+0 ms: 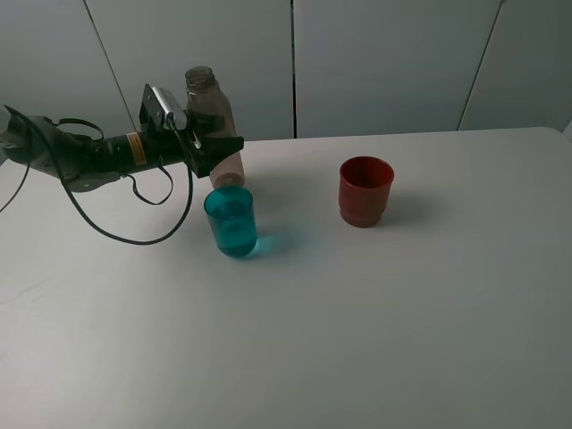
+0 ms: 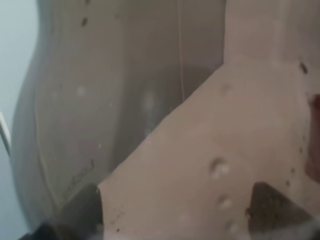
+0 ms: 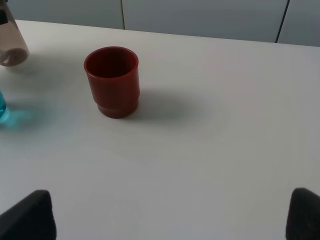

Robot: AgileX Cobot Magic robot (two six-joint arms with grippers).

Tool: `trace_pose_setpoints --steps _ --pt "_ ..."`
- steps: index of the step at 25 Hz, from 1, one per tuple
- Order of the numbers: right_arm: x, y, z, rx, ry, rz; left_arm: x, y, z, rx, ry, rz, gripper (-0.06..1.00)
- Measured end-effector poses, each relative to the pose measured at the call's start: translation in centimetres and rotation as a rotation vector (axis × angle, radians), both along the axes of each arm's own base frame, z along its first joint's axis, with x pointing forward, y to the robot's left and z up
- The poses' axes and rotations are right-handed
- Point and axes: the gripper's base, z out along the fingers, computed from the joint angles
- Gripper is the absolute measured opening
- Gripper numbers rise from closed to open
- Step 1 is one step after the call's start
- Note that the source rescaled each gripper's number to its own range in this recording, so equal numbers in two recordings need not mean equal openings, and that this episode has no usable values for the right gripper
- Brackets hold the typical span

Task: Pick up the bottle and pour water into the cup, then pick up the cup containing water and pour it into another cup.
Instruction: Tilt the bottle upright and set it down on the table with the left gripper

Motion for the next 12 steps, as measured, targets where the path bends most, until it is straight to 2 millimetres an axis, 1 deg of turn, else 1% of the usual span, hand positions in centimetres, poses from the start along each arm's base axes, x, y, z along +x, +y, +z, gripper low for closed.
trace_pose_setpoints --steps 12 --pt "0.00 0.00 0.00 0.000 0.000 0.000 0.16 0.12 -0.23 0.008 0.036 0.025 0.02"
